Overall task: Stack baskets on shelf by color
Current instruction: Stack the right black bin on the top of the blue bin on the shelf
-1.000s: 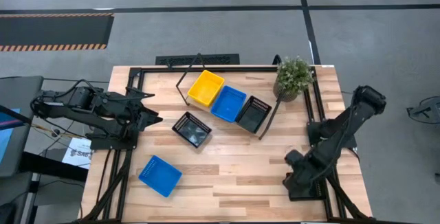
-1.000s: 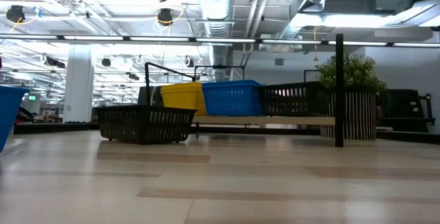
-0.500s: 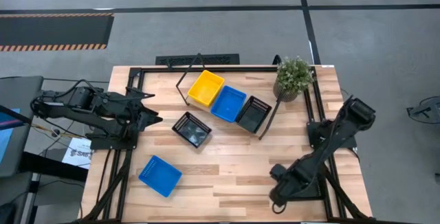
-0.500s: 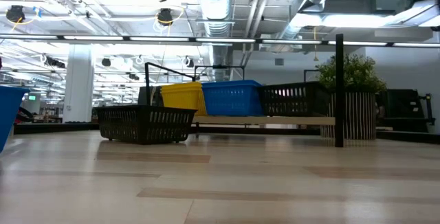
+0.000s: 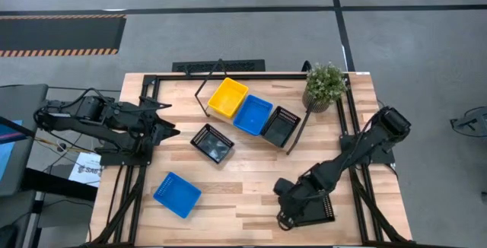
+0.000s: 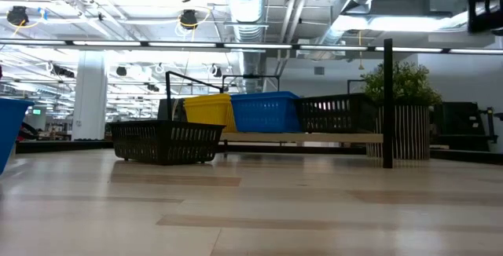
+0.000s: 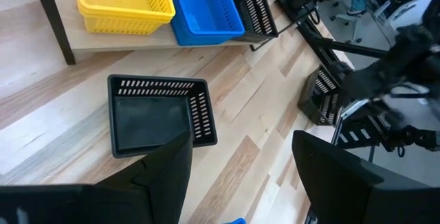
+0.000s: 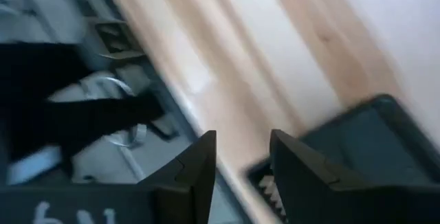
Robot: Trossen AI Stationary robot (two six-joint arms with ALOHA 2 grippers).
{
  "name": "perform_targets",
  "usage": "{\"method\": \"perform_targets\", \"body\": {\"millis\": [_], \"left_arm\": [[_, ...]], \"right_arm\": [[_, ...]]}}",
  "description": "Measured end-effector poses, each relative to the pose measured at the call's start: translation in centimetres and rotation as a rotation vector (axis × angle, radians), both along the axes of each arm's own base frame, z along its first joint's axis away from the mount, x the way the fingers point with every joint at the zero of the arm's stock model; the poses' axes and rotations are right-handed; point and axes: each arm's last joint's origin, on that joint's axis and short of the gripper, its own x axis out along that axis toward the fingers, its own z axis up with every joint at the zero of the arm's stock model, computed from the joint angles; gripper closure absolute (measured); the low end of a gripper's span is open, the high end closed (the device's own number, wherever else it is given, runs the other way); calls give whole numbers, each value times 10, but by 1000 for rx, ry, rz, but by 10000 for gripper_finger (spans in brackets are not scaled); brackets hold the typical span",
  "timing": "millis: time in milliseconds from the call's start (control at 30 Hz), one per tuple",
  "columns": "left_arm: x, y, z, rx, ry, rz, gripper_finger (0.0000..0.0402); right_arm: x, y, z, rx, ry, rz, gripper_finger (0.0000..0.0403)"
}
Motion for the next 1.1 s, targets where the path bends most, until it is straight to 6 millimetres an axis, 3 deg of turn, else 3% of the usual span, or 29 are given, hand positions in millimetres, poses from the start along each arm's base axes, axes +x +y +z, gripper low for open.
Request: {"method": "perform_targets", "body": {"millis": [100,267,467,633,733,1100], "left_arm": [[0,0,0,0,0,-1,164],[0,0,0,5,2,-4,164],[0,0,0,11,2,-11,164],[0,0,0,25,4,-21,164],[0,0,0,29,4,-25,164],[0,0,0,23,3,-20,164]], "right_arm": [[-6,-5,19,24,61,-98,251],[-48,-8,32,-34,347,-347,245],[-93,3,43,-94,515,-541,197],[-116,15,43,-138,567,-616,159],[-121,18,34,-142,570,-616,153],[-124,9,-35,-92,558,-615,154]]}}
